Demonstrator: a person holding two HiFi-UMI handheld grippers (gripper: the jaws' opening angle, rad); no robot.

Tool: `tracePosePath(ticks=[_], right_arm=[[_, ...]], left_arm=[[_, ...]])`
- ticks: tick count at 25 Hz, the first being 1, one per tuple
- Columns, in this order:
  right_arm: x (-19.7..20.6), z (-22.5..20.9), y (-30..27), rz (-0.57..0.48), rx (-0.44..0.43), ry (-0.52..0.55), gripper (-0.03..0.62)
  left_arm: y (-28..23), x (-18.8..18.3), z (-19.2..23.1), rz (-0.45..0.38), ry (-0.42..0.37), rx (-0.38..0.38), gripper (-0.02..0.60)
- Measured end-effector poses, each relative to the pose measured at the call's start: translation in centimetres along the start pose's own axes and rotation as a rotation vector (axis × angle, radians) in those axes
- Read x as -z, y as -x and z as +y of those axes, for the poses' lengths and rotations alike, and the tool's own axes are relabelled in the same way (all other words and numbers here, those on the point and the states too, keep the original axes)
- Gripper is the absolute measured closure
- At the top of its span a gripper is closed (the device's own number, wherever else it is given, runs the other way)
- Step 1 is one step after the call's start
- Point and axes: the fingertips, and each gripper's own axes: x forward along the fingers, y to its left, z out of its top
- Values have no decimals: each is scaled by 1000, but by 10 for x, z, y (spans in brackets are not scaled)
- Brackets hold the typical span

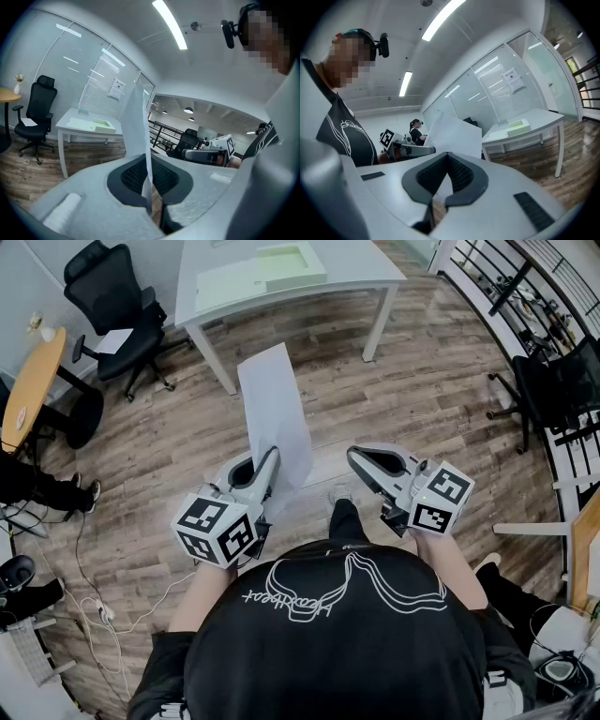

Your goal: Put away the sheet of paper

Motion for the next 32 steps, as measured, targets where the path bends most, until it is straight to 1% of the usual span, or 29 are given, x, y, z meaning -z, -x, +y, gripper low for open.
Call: tracePosePath(ticks=[6, 14, 24, 28, 32], right_arm=[[2, -14, -4, 5, -8, -1, 585], [-10, -49, -10, 2, -13, -26, 585], [-29, -128, -17, 3, -39, -82, 585], [-42, -168, -20, 7, -50, -87, 585], [-60, -205, -25, 13, -79, -79, 585]], left_arm=[[-13, 2, 6, 6, 7, -4, 569], [-44, -9, 17, 13, 19, -15, 569], [-124, -28, 36, 56, 35, -18, 569], [-166, -41, 44, 67, 36, -19, 569], [-203, -59, 52, 61, 36, -26, 569]])
